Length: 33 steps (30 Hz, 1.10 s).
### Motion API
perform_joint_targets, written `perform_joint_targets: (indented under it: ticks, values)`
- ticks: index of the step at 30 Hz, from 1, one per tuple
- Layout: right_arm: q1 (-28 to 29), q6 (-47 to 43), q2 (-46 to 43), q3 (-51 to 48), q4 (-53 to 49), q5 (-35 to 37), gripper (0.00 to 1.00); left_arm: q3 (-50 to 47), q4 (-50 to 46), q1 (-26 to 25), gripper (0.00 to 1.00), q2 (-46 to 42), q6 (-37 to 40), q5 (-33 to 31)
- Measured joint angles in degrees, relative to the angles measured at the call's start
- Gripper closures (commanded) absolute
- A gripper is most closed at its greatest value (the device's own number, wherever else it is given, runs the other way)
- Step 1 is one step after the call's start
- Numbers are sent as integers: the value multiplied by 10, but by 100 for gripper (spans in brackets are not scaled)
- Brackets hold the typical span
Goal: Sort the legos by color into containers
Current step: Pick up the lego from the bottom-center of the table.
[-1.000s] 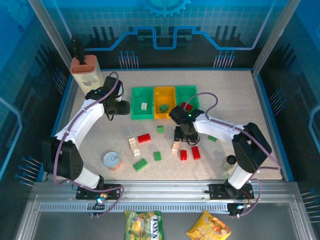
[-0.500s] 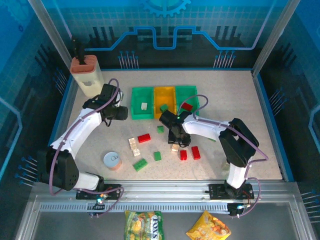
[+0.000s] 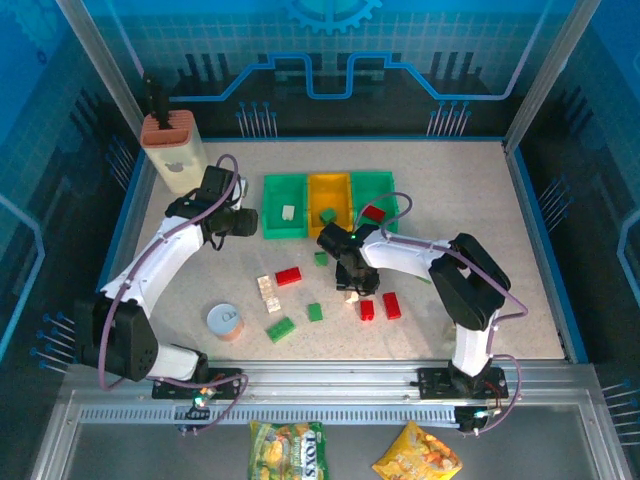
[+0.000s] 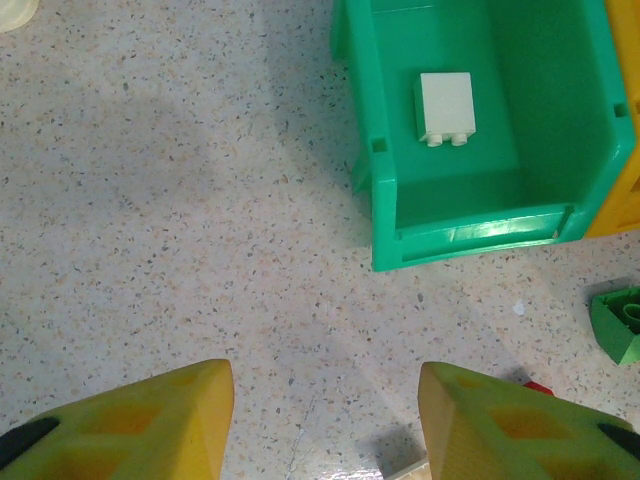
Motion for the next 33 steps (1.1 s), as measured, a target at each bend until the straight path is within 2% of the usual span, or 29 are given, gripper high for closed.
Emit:
perform_joint_targets:
  ticks: [12,15,24,33]
  values:
    - [0,0,5,2,0,-2,68,0,0,0,48,3,2,6]
    - [0,-2,5,5,0,-2,75,0,0,0,48,6,2,6]
    - [0,-9,9,39,-12,-2,76,0,0,0,48,6,2,6]
    - [1,-46,31,131,-32,9,75,0,0,0,48,6,2,6]
